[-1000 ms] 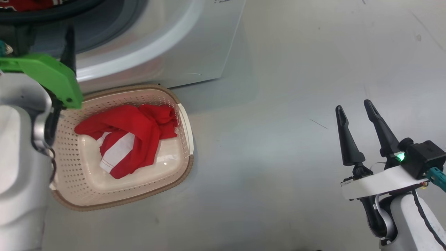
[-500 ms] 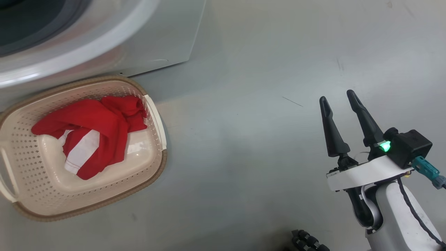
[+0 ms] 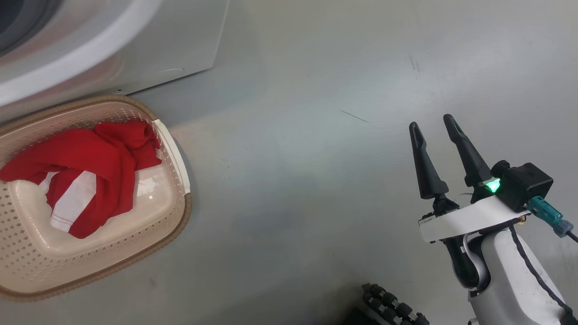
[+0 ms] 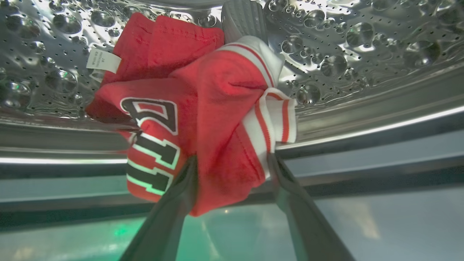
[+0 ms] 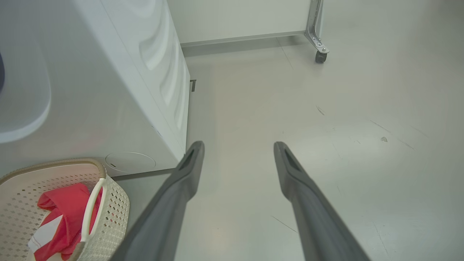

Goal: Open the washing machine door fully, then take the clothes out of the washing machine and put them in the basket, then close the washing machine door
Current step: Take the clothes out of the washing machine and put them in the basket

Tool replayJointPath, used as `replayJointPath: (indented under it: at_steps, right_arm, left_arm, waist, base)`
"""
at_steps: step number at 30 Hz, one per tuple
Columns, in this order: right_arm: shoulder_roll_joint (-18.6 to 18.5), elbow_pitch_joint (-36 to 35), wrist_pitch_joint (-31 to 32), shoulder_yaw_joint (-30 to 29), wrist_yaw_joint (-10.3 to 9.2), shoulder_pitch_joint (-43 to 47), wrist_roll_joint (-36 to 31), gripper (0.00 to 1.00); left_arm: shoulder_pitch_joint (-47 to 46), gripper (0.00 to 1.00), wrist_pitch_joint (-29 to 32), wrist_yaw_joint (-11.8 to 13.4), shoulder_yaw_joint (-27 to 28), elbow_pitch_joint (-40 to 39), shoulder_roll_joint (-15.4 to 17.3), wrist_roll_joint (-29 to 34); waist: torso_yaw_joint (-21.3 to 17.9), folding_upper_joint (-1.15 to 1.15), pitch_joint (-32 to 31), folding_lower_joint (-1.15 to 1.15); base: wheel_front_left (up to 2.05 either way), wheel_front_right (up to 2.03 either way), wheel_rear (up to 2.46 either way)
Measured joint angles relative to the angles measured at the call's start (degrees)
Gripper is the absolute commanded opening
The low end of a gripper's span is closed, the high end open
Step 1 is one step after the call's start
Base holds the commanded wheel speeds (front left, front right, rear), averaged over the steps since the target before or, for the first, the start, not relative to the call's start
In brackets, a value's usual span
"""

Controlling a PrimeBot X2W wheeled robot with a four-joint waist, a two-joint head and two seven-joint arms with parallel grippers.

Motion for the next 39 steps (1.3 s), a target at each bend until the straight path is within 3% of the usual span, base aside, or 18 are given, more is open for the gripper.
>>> replayJointPath:
  at_steps: [1,2,3,4,11,21,39]
  right_arm:
    - [0.01,0.11,-0.22,0.0,0.19,-0.18,0.01,1.0]
    - [0.01,0.23,-0.41,0.0,0.21,-0.44,0.01,1.0]
    - [0.01,0.23,-0.41,0.0,0.21,-0.44,0.01,1.0]
    - [0.01,0.31,-0.41,-0.03,0.22,-0.69,0.01,1.0]
    - [-0.04,1.09,-0.46,-0.37,0.44,-1.42,-0.01,1.0]
    - [-0.69,1.66,-0.48,-1.97,0.57,-1.86,-0.12,1.0]
    - [-3.43,1.65,-0.66,-4.72,0.87,-2.07,-1.7,1.0]
  left_arm:
    - [-0.15,0.5,0.27,0.0,0.01,0.15,0.0,0.0]
    - [-0.29,0.36,0.42,0.02,0.0,0.26,0.0,0.03]
    - [-0.29,0.04,0.42,0.02,0.0,0.26,0.0,0.03]
    - [-0.53,0.0,0.42,0.02,-0.01,0.34,0.0,0.05]
    - [-2.13,0.0,0.26,0.02,-0.81,0.19,-0.02,0.52]
    - [-3.32,0.0,-4.93,-1.08,-3.18,-1.76,-2.09,1.05]
    - [4.33,0.0,-23.83,-0.48,-2.09,-8.98,-7.38,1.94]
  waist:
    - [-0.02,0.0,0.06,0.0]
    - [-0.01,0.0,0.1,0.0]
    - [-0.01,0.0,0.1,0.0]
    - [0.01,0.0,0.13,0.0]
    - [0.5,0.0,0.45,0.0]
    - [2.87,0.0,0.34,0.0]
    - [9.22,0.0,-3.69,-0.01]
  base:
    - [0.0,0.0,0.0]
    - [0.0,0.0,0.0]
    - [0.0,0.0,0.0]
    - [0.0,0.0,0.0]
    - [0.0,0.0,0.0]
    - [0.0,0.0,0.0]
    - [0.0,0.0,0.0]
